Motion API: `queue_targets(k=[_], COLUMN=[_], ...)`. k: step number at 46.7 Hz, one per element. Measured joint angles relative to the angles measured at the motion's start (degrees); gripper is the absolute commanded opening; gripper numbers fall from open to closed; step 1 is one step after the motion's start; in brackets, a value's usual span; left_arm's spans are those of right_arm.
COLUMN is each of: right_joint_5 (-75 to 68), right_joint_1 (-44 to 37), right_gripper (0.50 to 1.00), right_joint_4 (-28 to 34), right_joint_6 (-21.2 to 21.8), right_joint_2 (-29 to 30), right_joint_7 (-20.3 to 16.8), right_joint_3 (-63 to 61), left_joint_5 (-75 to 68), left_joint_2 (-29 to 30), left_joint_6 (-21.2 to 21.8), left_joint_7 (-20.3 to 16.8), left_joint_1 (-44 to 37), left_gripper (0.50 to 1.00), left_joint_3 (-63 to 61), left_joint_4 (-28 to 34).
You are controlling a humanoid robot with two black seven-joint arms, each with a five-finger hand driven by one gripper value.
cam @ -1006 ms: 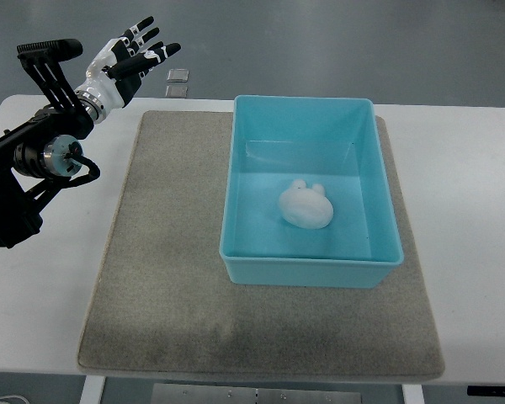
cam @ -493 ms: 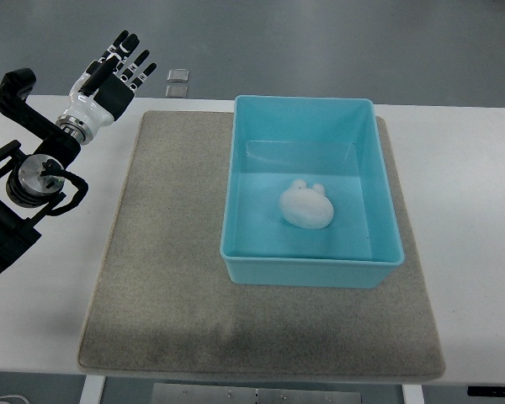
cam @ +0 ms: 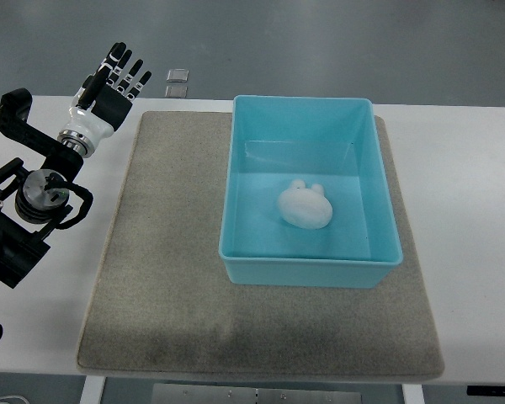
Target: Place white toy into blue box with left hand
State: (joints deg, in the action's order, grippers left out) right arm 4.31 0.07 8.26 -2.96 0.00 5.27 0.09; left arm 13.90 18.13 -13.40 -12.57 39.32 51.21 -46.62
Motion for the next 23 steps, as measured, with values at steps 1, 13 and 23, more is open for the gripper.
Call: queue_targets(k=[1, 13, 23], right_joint_5=[0.0, 0.0, -0.2], right_joint_1=[0.0, 0.0, -0.1], right_gripper=[0.936, 0.936, 0.936], right_joint_4=[0.0, 0.0, 0.7], right_joint_6=[0.0, 0.0, 0.5], right_joint_2=[0.0, 0.0, 0.0], right_joint_7=[0.0, 0.0, 0.0], right_joint_3=[0.0, 0.0, -0.1], left_joint_5=[0.0, -0.4, -0.5], left_joint_2=[0.0, 0.1, 0.0], left_joint_6=[0.0, 0.5, 0.6], left_joint_7=[0.0, -0.5, -0.9], left_joint_1=[0.0, 0.0, 0.0], left_gripper=[0.994, 0.994, 0.994], left_joint_3=[0.1, 0.3, 0.4], left_joint_4=[0.0, 0.0, 0.0])
